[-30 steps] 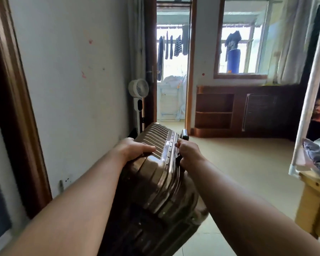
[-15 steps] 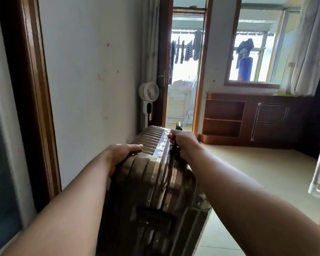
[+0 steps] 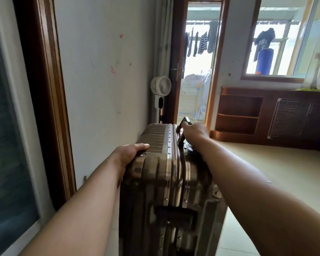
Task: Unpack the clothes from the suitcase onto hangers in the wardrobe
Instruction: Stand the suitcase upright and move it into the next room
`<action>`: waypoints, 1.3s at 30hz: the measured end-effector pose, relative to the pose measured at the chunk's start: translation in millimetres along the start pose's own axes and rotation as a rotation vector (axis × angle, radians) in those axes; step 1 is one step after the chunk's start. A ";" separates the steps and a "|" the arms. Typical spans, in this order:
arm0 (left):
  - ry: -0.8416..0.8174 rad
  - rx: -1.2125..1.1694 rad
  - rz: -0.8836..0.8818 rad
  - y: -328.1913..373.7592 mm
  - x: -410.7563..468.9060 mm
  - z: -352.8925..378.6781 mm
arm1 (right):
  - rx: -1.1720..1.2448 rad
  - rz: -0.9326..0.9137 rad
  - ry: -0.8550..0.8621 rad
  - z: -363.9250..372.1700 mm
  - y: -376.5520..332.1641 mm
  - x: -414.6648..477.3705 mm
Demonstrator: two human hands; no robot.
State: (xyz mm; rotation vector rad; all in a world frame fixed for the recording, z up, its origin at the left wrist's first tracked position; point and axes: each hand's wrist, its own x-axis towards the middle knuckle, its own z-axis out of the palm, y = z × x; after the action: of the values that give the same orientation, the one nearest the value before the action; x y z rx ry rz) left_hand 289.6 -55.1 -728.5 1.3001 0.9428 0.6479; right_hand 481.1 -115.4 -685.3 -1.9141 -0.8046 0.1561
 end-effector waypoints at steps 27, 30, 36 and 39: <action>-0.060 0.046 0.020 8.9 -9.4 44.9 | -0.405 0.209 -0.043 -50.4 55.0 13.4; -0.089 0.039 0.012 7.4 -8.6 47.3 | -0.364 0.212 -0.030 -53.8 60.9 15.3; -0.128 0.035 0.016 0.4 1.4 58.1 | -0.429 0.202 -0.028 -66.0 69.3 18.3; -0.157 0.029 0.030 2.0 6.6 66.0 | -0.403 0.205 -0.003 -73.2 75.8 24.4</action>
State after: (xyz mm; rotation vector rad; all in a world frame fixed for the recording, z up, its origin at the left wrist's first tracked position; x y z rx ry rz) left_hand 350.0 -82.4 -727.8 1.3725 0.8083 0.5476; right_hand 567.2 -176.6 -708.4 -2.3781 -0.6757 0.1290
